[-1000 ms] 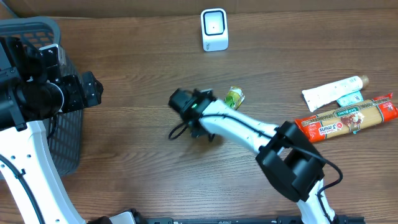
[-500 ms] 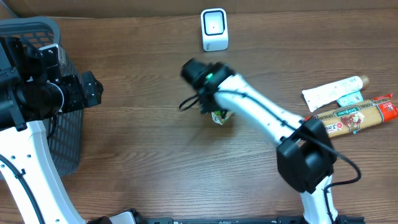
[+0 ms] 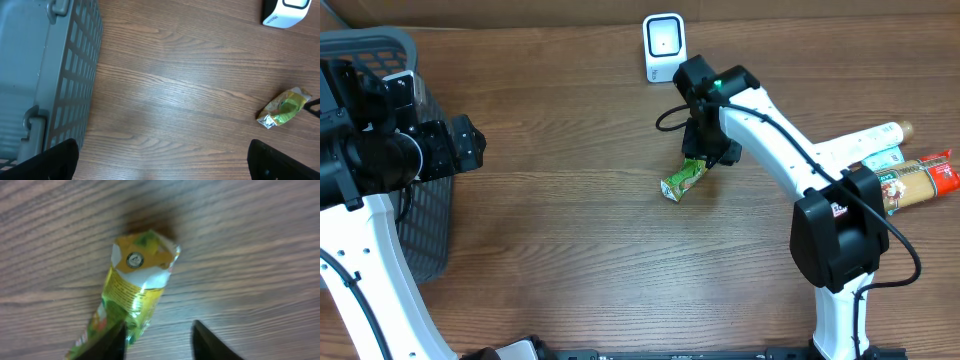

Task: Scan the item barcode

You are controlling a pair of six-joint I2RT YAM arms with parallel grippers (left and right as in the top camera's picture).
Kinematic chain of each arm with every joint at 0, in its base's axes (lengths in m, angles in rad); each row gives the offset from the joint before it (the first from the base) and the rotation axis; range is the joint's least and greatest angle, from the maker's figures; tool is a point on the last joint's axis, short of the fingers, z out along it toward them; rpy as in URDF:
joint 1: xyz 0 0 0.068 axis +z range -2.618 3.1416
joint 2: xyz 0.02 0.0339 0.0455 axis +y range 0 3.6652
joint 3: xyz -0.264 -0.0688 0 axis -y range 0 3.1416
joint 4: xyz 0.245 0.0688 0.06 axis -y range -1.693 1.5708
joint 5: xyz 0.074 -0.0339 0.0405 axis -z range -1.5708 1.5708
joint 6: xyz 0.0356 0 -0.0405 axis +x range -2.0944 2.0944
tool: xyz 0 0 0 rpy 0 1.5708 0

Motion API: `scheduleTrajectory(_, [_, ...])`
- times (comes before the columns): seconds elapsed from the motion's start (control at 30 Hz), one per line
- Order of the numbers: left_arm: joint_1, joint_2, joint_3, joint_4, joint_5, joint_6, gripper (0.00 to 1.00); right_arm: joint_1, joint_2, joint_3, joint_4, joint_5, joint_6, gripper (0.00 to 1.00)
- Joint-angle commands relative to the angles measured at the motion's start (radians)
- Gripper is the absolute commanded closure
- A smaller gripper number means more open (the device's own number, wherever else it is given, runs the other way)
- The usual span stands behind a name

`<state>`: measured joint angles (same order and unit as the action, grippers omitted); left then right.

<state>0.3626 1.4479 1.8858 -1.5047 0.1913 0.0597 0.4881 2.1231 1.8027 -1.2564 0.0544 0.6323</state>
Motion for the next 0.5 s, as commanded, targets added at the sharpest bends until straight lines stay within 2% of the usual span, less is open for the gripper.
scheduleTrajectory(0.0, [0.004, 0.003, 0.006, -0.002, 0.009, 0.019, 0.00, 0.009, -0.037, -0.074, 0.014, -0.045, 0.000, 0.74])
scheduleTrajectory(0.1, [0.003, 0.003, 0.006, -0.002, 0.008, 0.019, 0.01, 0.009, -0.037, -0.107, 0.014, 0.000, 0.050, 0.84])
scheduleTrajectory(0.23, [0.004, 0.003, 0.006, -0.003, 0.008, 0.019, 0.00, 0.011, -0.036, -0.110, 0.048, 0.005, 0.052, 0.89])
scheduleTrajectory(0.4, [0.004, 0.003, 0.006, -0.003, 0.008, 0.019, 0.00, 0.065, -0.035, -0.114, 0.250, -0.097, -0.110, 0.90])
scheduleTrajectory(0.47, [0.004, 0.003, 0.006, -0.003, 0.008, 0.019, 0.00, 0.098, -0.032, -0.127, 0.330, -0.113, -0.130, 0.89])
